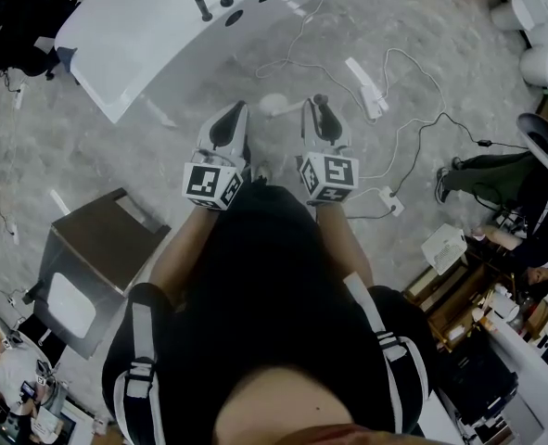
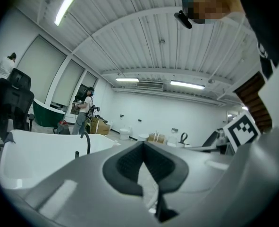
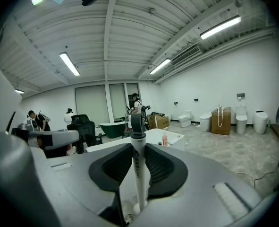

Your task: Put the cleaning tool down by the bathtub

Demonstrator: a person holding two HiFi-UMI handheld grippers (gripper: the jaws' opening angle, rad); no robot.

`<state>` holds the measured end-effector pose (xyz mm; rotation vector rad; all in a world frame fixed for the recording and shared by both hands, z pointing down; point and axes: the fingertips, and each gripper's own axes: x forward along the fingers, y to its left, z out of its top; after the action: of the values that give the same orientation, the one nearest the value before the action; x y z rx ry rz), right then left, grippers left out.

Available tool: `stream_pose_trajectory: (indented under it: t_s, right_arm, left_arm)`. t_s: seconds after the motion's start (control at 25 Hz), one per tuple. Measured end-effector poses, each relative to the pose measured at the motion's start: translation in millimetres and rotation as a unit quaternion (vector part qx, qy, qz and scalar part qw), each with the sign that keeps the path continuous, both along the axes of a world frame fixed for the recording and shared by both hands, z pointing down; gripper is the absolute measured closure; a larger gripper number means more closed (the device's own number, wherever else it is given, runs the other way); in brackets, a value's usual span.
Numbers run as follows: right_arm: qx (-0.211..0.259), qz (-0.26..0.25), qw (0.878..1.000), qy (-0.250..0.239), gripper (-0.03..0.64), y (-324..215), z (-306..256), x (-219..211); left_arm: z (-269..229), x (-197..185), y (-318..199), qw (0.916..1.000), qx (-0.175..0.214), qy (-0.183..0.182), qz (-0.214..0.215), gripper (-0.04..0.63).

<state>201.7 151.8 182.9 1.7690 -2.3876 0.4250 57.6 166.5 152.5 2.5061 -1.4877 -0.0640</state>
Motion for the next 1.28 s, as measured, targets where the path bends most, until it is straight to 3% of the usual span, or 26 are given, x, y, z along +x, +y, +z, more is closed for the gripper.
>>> stream_pose_trajectory:
  t_s: [0.64,1.28]
  right_arm:
    - [-0.023,0.007,1.000,0.010,0.526,-79.9,32.9,-20.5]
    - [-0.050,0.021,0.998,0.013,0.526,-157.1,102.3,-36.3]
  left_arm:
    - [29.6,-18.7,-93.0,0.9996,-0.024,0.009,0.012,0.588]
    - [98.8,-37.1,-173.5,0.9984,-0.055,0.009,0.011,0.588]
